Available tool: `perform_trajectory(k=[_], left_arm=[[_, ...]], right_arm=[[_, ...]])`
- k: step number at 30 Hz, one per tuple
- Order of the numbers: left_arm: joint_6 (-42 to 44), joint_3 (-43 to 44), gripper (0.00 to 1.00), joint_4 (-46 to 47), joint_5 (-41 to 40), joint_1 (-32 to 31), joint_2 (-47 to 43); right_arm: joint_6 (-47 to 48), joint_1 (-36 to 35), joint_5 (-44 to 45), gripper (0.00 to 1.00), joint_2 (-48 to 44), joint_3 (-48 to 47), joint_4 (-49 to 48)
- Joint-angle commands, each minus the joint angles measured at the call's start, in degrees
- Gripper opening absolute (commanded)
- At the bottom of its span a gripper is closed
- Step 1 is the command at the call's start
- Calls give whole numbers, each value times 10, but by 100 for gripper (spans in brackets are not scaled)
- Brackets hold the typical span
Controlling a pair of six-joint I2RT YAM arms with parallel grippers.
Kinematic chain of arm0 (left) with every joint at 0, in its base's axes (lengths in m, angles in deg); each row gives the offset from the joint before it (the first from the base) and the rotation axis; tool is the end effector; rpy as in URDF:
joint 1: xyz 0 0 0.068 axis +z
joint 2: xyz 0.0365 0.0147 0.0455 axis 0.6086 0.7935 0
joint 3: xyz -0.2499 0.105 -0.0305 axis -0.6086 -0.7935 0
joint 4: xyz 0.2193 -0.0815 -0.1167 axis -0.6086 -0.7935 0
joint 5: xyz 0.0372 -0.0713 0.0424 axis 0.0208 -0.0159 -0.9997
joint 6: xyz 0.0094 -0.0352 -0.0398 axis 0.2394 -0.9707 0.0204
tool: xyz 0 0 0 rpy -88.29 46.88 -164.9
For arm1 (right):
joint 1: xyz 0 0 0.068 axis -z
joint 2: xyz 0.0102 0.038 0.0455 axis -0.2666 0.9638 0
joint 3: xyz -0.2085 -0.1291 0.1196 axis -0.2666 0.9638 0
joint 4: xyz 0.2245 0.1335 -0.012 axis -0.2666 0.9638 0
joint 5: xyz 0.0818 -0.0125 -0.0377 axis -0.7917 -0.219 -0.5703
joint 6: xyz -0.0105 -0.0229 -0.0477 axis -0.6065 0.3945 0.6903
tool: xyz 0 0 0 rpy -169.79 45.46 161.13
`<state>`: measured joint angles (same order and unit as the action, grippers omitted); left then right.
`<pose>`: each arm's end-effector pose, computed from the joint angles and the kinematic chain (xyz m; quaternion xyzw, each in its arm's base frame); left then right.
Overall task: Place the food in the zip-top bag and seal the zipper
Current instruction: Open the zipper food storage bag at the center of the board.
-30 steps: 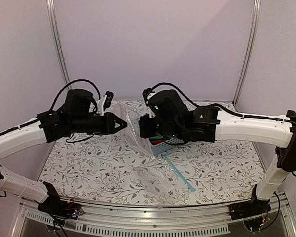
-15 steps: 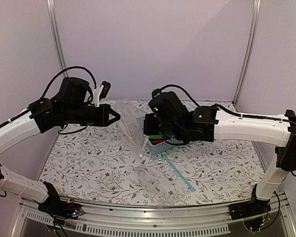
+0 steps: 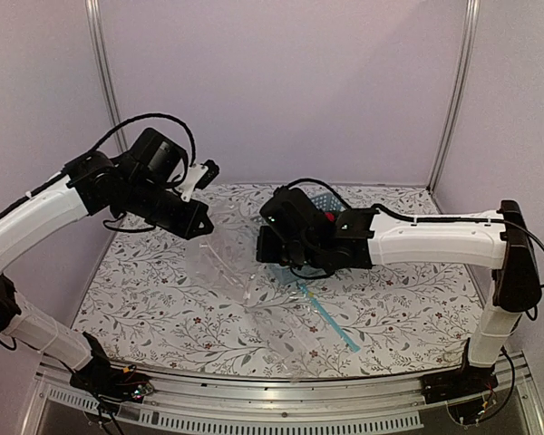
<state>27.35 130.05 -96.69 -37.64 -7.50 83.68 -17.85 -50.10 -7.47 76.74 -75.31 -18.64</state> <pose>0.1917 -0.1925 0.3695 0.2318 0.9069 -0.1874 0.2977 0.1866 0.3739 0.2863 -0.0548 0.8805 0.2424 0.4037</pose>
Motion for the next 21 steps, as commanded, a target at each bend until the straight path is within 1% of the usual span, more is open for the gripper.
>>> perform_trajectory(k=[1,6,8,10,11,14,15,18,21], left_arm=[[29,-31,0,-12,36,-3,19],[37,-50,0,37,79,2,52],[41,-52,0,55,100,7,67],[42,-49,0,71,124,15,84],[43,-45,0,77,135,20,93],[44,-31,0,91,163,32,114],[46,-26,0,94,170,35,119],[52,-18,0,99,182,44,130],[57,-18,0,101,189,55,132]], right_arm=[[-24,7,-26,0,26,19,2],[-35,13,-42,1,32,41,-2],[-34,15,-48,6,29,51,-3],[-29,17,-56,15,19,65,-16],[-25,19,-65,20,13,75,-28],[16,18,-104,39,-22,107,-81],[37,19,-120,44,-39,118,-93],[71,19,-151,54,-83,138,-89],[97,19,-144,63,-138,159,-61]])
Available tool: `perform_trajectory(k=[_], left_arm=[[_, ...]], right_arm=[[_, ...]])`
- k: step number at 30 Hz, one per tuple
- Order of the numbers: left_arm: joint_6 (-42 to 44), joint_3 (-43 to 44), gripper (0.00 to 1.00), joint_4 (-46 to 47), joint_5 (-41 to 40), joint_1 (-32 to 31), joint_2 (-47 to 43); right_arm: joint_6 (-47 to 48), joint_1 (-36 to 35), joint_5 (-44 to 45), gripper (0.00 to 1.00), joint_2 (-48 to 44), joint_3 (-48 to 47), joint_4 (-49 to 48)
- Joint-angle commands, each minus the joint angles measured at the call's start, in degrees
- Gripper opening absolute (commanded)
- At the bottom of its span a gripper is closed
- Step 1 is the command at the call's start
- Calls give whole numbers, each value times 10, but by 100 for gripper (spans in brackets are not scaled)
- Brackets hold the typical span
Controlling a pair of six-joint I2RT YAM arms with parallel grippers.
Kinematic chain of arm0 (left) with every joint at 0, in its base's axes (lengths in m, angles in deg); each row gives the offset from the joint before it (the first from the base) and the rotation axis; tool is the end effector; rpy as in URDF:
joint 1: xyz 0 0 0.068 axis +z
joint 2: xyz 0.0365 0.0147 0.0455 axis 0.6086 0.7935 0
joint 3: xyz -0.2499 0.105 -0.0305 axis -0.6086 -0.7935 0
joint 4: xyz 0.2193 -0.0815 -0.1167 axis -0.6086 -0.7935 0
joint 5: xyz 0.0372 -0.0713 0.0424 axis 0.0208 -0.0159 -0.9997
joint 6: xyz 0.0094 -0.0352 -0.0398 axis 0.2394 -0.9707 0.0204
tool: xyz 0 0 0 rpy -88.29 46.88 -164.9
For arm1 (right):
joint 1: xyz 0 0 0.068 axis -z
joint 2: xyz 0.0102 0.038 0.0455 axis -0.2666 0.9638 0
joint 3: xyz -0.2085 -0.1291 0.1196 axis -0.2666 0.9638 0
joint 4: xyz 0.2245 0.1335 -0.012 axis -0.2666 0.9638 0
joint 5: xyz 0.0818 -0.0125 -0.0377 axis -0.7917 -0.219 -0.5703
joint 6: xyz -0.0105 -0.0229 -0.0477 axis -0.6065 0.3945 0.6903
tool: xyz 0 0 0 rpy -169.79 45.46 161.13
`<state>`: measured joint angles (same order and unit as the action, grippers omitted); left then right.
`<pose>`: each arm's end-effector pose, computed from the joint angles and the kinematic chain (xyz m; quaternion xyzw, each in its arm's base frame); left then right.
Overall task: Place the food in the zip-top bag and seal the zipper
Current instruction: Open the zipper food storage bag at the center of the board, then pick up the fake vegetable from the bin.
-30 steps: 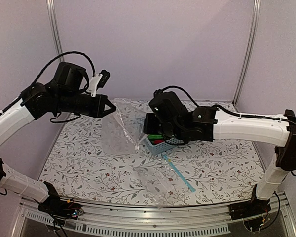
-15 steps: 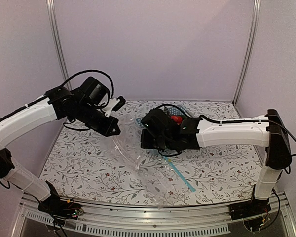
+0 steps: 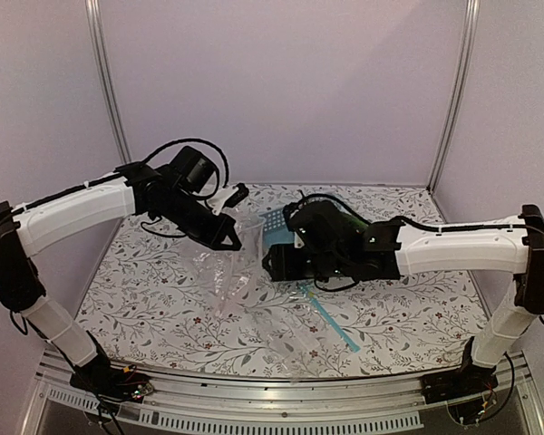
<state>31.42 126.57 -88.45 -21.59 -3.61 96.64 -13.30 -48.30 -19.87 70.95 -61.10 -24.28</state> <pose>0.2424 -0.2253 0.2972 0.2740 0.9088 -0.2537 0.1861 0.1772 0.3415 0.2490 -0.1293 0.8954 0.2662 0.3328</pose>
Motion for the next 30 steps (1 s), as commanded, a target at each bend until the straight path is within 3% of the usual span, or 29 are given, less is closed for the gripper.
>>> perform_trajectory(k=[1,7,14,22,30], left_arm=[[18,15,0,20,31,20,2],[24,-11,0,43,37,29,-19],[12,-39,0,57,47,36,-34],[13,-42,0,57,45,44,-40],[11,-43,0,57,46,52,-41]], right_arm=[[63,2,-13,65,-98,19,10],[111,52,38,70,-141,-39,183],[184,197,53,69,-105,-111,347],[237,352,-15,61,-31,-112,358],[247,390,-102,55,17,-105,302]])
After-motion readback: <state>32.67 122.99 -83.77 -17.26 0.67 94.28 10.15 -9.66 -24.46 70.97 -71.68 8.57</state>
